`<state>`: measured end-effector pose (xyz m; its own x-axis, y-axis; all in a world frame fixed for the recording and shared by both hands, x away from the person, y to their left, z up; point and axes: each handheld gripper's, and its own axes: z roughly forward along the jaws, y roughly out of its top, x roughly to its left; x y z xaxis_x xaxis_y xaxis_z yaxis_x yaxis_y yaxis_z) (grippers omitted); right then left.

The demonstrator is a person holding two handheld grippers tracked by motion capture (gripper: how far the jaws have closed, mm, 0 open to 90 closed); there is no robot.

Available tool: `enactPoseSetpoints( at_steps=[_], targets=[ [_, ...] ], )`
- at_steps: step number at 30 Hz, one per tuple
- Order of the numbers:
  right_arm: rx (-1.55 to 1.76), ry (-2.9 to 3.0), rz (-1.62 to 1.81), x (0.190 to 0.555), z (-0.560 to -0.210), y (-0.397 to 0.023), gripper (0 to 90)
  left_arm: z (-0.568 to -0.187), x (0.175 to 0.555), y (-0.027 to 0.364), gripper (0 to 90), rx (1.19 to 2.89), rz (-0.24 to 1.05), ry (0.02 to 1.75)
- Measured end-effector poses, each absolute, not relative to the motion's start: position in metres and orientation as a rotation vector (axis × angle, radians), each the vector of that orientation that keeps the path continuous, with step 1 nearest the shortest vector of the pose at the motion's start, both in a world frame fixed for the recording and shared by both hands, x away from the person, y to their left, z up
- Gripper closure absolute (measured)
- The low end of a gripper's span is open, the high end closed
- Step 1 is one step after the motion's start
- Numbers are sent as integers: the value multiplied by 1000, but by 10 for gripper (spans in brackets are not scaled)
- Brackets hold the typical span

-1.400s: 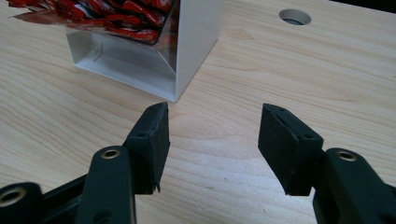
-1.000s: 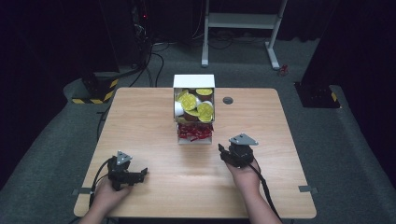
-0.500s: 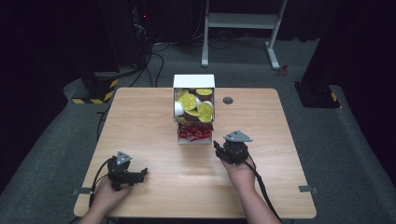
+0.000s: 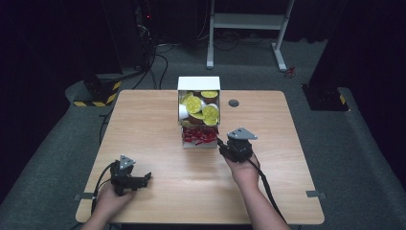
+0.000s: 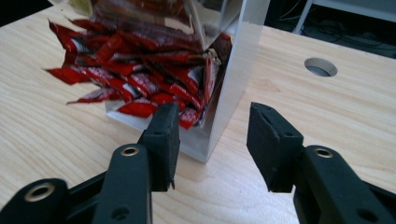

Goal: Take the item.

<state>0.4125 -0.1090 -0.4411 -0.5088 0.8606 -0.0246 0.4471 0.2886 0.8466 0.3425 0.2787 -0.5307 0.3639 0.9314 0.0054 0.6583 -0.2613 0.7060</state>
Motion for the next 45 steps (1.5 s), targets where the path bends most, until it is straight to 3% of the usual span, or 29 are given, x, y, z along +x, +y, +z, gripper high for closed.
enactPoseSetpoints(
  at_steps=[10, 25, 45],
  targets=[
    [1150, 2068, 1148, 420, -437, -101, 600, -531, 342, 279, 6, 2013, 574, 1371],
    [1169, 2057, 1155, 431, -441, -93, 774, -531, 342, 279, 6, 2014, 573, 1371],
    [1175, 2030, 1144, 443, -449, -88, 814, -531, 342, 279, 6, 2013, 573, 1371]
  ],
)
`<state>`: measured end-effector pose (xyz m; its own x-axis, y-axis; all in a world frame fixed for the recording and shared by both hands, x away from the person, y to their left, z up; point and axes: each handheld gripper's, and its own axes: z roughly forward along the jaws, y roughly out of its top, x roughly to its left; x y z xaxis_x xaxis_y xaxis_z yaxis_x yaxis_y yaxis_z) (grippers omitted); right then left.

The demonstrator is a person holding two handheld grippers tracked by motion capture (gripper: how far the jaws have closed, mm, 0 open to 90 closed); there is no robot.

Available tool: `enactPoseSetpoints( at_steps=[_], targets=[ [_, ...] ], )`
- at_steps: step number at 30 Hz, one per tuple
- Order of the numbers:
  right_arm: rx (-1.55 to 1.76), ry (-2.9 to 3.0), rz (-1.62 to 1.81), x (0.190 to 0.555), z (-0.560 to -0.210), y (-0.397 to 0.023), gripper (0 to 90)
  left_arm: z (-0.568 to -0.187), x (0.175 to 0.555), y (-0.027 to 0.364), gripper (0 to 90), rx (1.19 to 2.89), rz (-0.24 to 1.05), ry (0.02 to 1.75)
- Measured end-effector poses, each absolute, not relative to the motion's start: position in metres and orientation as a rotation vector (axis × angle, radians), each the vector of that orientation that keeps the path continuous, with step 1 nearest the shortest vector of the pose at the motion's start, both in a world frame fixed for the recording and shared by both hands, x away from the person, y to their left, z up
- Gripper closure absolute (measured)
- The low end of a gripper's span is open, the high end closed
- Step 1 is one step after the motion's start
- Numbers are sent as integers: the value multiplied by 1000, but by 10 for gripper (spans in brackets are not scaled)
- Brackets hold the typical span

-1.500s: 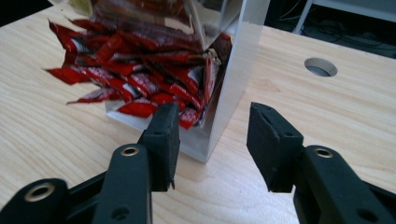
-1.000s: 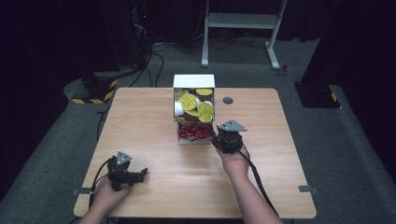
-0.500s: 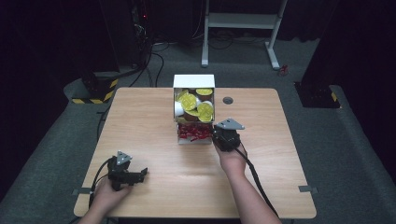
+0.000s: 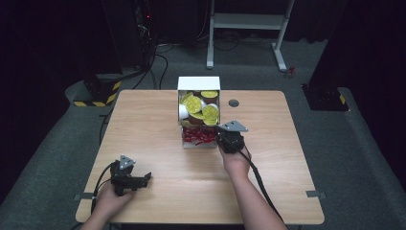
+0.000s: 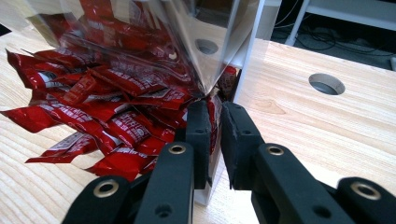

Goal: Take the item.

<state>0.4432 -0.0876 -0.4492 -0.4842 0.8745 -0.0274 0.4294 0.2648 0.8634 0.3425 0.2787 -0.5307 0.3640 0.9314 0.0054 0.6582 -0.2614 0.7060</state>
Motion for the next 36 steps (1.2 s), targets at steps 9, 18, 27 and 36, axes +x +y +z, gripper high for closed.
enactPoseSetpoints(
  at_steps=[9, 18, 27, 36],
  targets=[
    [1189, 2036, 1159, 447, -452, -89, 780, -531, 342, 279, 6, 2013, 573, 1371],
    [1210, 2039, 1170, 450, -452, -87, 841, -531, 342, 279, 6, 2014, 573, 1371],
    [1217, 2051, 1176, 451, -451, -86, 878, -531, 342, 279, 6, 2014, 573, 1372],
    [1190, 2046, 1199, 439, -447, -91, 878, -531, 342, 279, 6, 2013, 573, 1371]
  ],
)
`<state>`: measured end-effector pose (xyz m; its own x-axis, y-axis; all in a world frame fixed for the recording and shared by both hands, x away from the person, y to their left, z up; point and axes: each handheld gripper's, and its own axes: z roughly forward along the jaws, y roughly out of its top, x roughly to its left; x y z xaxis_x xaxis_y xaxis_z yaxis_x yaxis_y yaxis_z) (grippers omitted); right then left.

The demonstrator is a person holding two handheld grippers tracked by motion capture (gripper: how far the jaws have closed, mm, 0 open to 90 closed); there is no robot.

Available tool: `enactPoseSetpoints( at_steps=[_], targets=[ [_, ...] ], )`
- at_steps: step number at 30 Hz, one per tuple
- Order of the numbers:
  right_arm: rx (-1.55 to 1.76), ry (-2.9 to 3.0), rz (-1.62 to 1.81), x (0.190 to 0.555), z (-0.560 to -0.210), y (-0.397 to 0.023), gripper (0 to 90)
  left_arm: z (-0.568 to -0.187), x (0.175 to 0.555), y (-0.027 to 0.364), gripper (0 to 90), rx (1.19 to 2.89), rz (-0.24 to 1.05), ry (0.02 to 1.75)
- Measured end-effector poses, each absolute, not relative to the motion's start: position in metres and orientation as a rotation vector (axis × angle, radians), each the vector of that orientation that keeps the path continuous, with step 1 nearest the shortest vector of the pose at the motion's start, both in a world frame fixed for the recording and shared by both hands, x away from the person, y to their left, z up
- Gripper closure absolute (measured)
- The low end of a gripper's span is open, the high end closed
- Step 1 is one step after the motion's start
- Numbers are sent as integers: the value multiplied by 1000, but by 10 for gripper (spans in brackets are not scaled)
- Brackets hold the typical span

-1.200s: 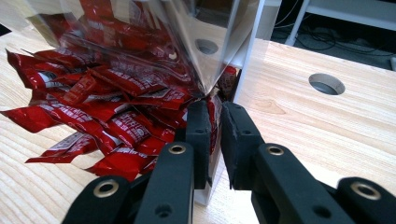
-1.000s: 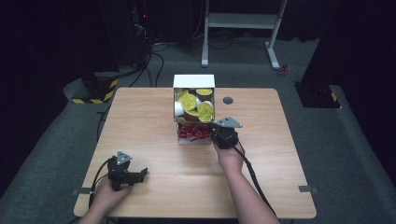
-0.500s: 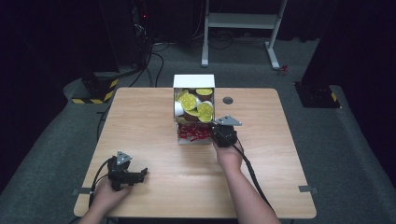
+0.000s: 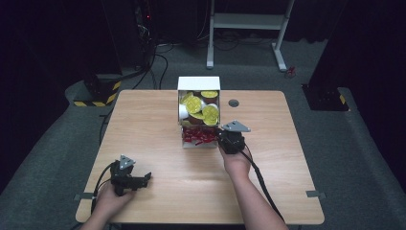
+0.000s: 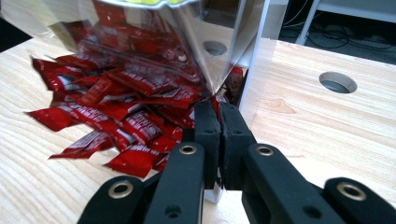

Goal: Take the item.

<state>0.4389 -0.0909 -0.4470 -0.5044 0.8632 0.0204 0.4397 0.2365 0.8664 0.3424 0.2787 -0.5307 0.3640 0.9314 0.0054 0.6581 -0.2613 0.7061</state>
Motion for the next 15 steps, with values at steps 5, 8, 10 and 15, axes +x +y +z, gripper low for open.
enactPoseSetpoints(
  at_steps=[5, 8, 10, 15],
  targets=[
    [1176, 2041, 1222, 430, -447, -95, 878, -531, 342, 279, 6, 2013, 573, 1371],
    [1174, 2035, 1238, 425, -447, -98, 879, -531, 342, 279, 6, 2014, 574, 1371],
    [1174, 2030, 1251, 422, -446, -100, 880, -531, 342, 279, 6, 2013, 573, 1372],
    [1164, 2020, 1275, 414, -444, -104, 880, -531, 342, 279, 6, 2014, 574, 1371]
  ],
)
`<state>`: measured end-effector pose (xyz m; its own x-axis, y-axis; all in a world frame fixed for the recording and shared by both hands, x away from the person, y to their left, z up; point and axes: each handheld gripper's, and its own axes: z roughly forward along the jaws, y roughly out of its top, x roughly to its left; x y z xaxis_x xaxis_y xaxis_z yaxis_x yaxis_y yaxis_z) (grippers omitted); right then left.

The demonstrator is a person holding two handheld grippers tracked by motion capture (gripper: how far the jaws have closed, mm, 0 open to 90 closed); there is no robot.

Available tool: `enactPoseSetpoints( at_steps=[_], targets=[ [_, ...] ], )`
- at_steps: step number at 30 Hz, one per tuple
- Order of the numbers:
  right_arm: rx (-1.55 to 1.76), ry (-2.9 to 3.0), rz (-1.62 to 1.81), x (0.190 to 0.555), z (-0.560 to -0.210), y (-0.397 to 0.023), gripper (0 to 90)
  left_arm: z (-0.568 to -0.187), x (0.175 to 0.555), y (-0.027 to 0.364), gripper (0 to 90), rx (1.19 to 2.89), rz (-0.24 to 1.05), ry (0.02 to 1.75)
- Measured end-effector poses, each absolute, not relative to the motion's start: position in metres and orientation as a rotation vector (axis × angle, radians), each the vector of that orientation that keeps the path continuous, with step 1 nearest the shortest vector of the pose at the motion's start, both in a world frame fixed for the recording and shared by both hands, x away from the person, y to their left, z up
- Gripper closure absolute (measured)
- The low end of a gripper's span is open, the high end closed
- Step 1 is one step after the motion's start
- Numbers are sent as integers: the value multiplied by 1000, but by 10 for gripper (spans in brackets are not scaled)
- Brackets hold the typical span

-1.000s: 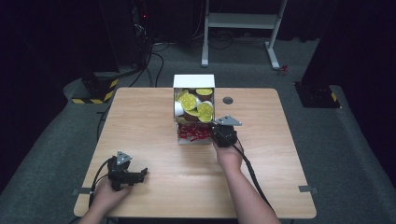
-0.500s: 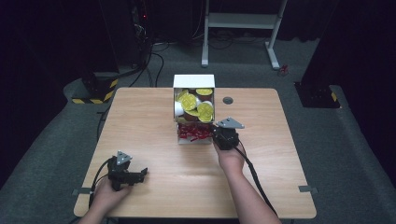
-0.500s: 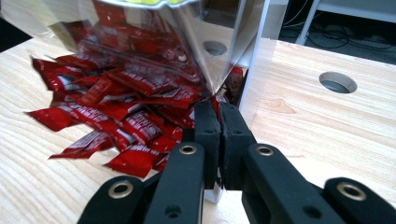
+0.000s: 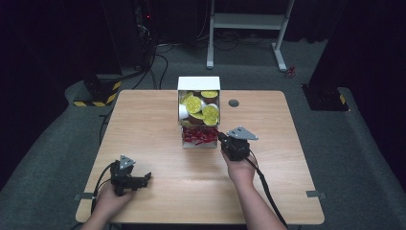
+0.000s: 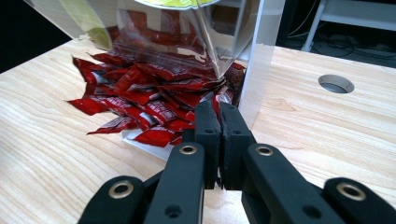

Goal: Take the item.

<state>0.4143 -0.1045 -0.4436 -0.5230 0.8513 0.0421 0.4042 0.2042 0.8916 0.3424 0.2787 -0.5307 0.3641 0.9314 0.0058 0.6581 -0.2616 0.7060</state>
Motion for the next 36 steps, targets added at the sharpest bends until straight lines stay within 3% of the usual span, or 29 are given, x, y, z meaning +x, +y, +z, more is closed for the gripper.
enactPoseSetpoints(
  at_steps=[36],
  targets=[
    [1097, 1931, 1443, 360, -444, -136, 883, -531, 343, 278, 5, 2008, 575, 1372]
  ],
)
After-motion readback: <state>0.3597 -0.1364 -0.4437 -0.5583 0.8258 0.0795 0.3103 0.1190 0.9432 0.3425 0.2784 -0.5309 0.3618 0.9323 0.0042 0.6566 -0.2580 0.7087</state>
